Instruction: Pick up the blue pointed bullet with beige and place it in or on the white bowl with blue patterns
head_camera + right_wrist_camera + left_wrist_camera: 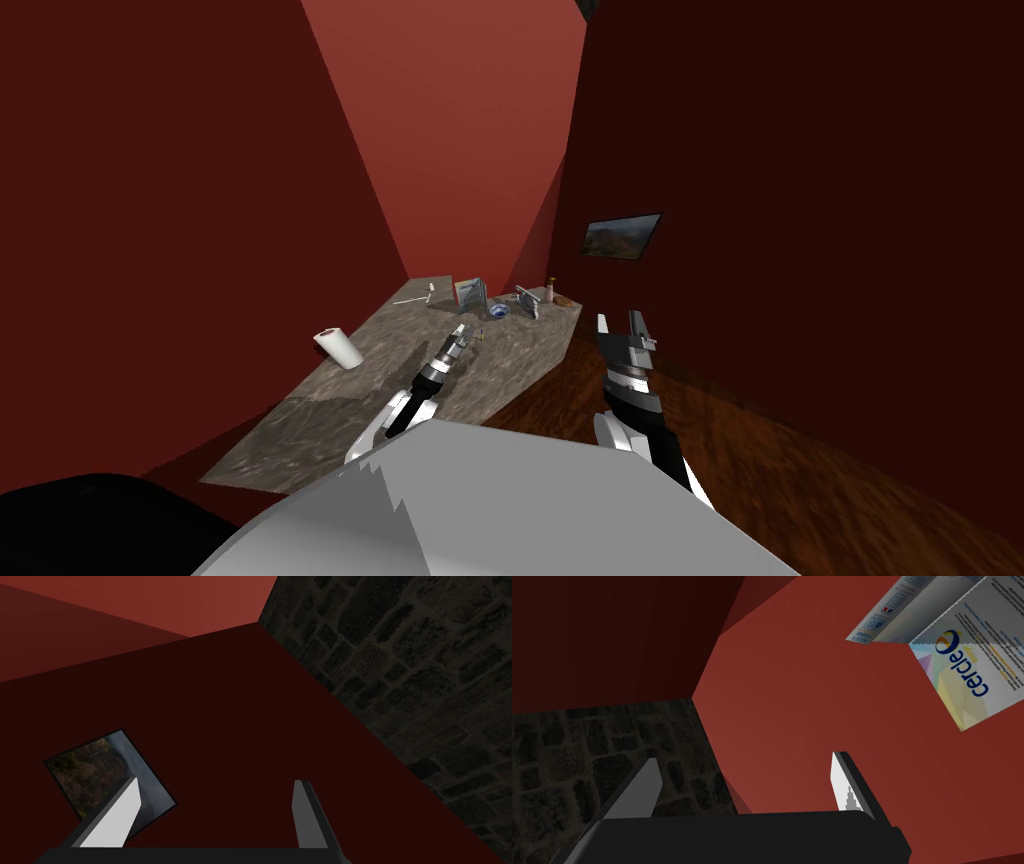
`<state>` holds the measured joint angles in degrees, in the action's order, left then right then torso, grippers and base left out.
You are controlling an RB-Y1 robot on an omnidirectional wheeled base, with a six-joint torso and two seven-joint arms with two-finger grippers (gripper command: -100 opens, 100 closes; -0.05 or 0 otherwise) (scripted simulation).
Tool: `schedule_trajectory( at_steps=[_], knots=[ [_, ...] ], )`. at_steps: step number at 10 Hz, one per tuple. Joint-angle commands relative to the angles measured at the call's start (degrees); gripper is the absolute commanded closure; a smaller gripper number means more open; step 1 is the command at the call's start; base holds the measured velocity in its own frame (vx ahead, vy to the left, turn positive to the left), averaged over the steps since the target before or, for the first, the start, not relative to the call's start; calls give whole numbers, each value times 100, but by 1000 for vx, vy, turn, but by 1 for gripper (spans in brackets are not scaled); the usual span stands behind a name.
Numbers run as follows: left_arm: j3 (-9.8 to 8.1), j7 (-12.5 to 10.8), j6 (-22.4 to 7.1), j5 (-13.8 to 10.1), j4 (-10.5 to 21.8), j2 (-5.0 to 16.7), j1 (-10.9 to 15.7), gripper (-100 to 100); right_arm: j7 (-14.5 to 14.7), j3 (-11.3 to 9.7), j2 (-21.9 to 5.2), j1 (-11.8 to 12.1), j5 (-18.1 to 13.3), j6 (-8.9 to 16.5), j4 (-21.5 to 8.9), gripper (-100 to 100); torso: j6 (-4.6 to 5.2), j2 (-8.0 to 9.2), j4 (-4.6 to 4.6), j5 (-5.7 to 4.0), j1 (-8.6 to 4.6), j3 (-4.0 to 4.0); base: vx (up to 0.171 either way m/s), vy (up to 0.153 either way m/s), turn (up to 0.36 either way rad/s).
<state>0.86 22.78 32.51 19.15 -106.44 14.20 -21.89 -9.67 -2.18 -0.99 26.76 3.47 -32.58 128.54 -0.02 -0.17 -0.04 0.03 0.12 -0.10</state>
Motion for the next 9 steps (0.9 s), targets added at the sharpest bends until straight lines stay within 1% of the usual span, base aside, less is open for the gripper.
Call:
schedule_trajectory(
  at_steps=[1, 2, 3, 4, 5, 8, 9],
  knots=[
    [4, 167, 37, 146, 286, 121, 84, -100, 0, 0, 0, 0, 0, 0, 0, 0, 0, 0, 0, 0, 0, 0, 40, 39, -146],
    [21, 275, 45, 244, 492, 186, 135, -100, 0, 0, 0, 0, 0, 0, 0, 0, 0, -1, 0, 0, 1, -1, 44, 39, -155],
    [21, 275, 45, 244, 530, 186, 135, -100, 0, 0, 0, 0, 0, 0, 0, 0, 0, -2, 0, 0, 1, -1, 30, 27, -52],
    [38, 382, 53, 341, 717, 255, 186, -100, 0, 0, 0, 0, 0, 0, 0, 0, -2, 1, 0, -1, -4, 1, 20, 14, -103],
    [38, 382, 53, 341, 720, 255, 186, -100, 0, 0, 0, 0, 0, 0, 0, 0, 0, 5, 1, -2, -9, 3, 15, 13, -40],
    [87, 690, 75, 620, 1254, 480, 333, -100, 0, 0, 0, 0, 0, 0, 0, 0, 0, 4, 1, -1, -7, 2, 29, 28, -140],
    [87, 690, 75, 620, 1270, 480, 333, -100, 0, 0, 0, 0, 0, 0, 0, 0, -1, 2, 1, -1, -1, 1, 26, 32, -33]
  ],
)
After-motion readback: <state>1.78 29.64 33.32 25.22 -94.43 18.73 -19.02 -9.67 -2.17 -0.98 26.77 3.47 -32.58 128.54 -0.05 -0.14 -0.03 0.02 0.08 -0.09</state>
